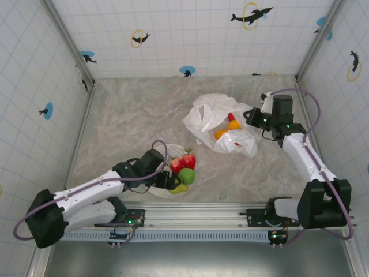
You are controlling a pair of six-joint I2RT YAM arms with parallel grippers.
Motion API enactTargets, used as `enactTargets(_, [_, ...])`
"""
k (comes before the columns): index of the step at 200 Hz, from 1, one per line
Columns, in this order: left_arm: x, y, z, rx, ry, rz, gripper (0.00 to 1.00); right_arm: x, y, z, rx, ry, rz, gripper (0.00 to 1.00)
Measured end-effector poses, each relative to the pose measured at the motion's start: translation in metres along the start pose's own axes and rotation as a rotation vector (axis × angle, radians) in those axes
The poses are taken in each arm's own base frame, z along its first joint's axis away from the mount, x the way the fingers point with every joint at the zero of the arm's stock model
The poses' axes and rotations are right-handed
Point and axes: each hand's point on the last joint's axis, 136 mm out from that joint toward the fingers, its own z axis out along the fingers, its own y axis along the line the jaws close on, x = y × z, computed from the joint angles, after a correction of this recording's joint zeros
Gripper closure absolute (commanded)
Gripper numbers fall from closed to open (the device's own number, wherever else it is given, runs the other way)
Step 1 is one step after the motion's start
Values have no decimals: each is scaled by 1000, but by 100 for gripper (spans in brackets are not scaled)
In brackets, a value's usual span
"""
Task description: Place the fruits into the plastic bag
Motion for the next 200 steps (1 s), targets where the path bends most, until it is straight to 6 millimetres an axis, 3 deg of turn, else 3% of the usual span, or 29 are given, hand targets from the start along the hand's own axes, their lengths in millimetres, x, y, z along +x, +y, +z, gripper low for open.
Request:
enactTargets(80, [13,0,17,7,63,5,6,6,-4,2,6,12,5,100])
enactTargets(112, [16,1,22,19,76,0,16,6,-4,2,7,11,6,100])
enactTargets(165, [17,-1,26,37,75,-16,40,6,-4,2,6,11,6,100])
enactTargets(200, [20,7,20,-4,73,-14,45,6,-4,2,6,11,6,100])
